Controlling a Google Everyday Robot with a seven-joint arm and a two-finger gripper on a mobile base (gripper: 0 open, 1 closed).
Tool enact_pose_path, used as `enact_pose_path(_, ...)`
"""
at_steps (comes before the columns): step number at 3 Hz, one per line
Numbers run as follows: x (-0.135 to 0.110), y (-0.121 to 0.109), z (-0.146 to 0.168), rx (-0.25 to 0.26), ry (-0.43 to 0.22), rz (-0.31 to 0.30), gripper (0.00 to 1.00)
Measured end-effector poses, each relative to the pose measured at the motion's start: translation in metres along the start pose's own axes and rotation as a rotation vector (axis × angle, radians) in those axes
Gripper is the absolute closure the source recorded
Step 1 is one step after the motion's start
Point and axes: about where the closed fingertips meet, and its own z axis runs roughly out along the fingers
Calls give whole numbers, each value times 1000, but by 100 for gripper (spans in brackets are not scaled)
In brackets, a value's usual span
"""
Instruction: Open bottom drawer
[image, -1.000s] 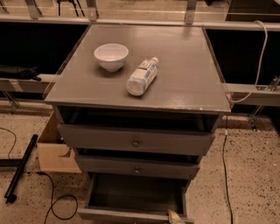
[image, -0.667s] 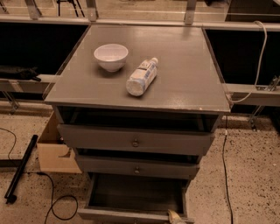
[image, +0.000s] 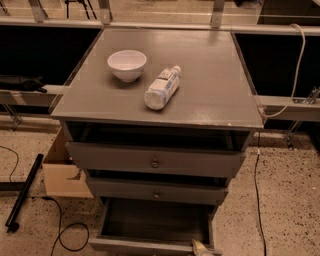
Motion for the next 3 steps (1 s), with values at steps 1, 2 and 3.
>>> enact_pose_path(1,0,0,0,0,0,0,63)
enact_pose_path(2,0,0,0,0,0,0,39)
enact_pose_path(3,0,0,0,0,0,0,8)
